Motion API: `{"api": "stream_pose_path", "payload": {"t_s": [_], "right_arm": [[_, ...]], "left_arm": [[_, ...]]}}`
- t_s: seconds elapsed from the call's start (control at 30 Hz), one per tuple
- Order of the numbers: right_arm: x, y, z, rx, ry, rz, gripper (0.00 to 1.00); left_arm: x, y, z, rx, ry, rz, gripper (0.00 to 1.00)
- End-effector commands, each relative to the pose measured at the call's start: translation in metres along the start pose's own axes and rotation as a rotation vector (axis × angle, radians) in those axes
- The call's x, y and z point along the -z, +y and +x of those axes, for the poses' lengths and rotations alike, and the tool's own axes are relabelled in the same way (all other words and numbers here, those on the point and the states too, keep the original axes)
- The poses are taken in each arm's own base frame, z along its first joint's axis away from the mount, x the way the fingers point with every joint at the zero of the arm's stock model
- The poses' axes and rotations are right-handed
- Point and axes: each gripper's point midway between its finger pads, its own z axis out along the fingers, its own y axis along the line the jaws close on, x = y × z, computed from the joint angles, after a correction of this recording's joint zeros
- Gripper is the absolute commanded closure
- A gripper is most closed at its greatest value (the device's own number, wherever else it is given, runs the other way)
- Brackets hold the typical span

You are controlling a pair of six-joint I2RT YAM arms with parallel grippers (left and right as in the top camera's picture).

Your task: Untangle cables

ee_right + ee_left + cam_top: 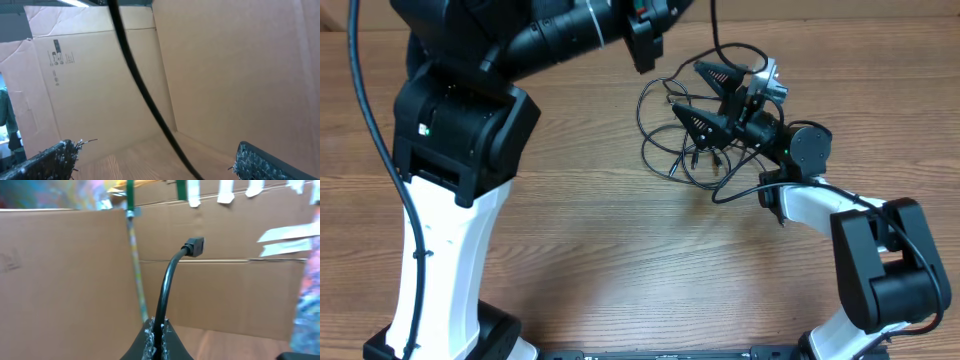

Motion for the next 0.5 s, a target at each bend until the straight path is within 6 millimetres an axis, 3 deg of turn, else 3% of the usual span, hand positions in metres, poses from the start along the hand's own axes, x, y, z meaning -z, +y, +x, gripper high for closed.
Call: {"api": "stream_pose_path", "payload": {"t_s": [0.0, 0.1, 0.2, 0.33, 0.47], "right_arm": [[-0.013, 0.005, -0.016, 0.031, -0.043, -0.018, 0.00], [-0.017, 0.008, -0.019, 0.045, -0.051, -0.031, 0.19], [-0.017, 0.008, -0.019, 0.045, -0.051, -0.031, 0.56], [-0.017, 0.006, -0.017, 0.036, -0.042, -0.023, 0.96], [-0.014, -0.003, -0.016, 0.010, -0.029, 0.002, 0.96]], "left_arm": [[0.001, -0.029, -0.013, 0.019, -0.025, 0.092, 0.96], [-0.002, -0.035, -0.013, 0.017, -0.027, 0.106, 0.96], [-0.002, -0.036, -0.013, 0.018, -0.027, 0.109, 0.96], [-0.003, -0.035, -0.011, 0.022, -0.022, 0.109, 0.96], [-0.004, -0.027, -0.005, 0.041, 0.000, 0.065, 0.96]]}}
